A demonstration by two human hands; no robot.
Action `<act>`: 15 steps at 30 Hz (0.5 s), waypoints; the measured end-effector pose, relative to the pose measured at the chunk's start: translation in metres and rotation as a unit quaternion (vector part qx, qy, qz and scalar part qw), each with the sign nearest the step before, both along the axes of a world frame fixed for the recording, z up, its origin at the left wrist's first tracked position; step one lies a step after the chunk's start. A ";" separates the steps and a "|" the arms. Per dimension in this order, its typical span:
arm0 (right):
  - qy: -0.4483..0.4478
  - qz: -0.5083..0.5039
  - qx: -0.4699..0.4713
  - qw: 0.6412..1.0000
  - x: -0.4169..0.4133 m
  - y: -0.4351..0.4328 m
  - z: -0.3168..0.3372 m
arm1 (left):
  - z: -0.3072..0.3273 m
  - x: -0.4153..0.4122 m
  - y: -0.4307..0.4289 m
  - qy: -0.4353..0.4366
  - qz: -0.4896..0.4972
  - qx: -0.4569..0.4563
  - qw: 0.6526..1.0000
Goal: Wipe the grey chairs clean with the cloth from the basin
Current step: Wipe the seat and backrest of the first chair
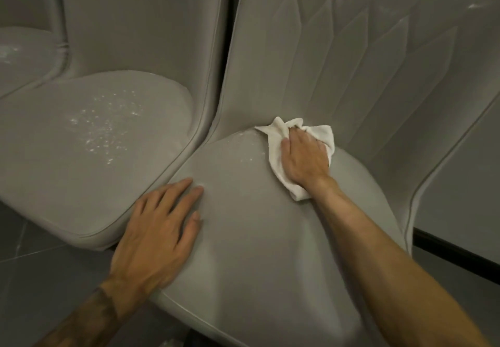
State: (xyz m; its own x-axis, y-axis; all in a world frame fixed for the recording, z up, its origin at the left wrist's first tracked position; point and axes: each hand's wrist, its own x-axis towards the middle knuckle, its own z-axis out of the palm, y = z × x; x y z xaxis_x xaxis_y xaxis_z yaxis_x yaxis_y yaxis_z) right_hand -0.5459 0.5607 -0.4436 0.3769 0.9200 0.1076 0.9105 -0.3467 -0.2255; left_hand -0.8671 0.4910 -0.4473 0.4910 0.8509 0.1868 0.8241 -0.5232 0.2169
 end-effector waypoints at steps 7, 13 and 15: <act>0.001 0.163 -0.004 0.987 -0.028 0.008 0.003 | -0.001 -0.002 0.001 0.001 -0.005 0.016 1.000; -0.026 0.036 -0.029 0.999 -0.051 0.017 0.001 | -0.003 -0.002 0.002 -0.010 0.003 -0.001 1.000; -0.017 0.114 -0.021 0.993 -0.095 0.015 -0.004 | -0.002 -0.002 0.001 -0.010 0.005 -0.006 1.000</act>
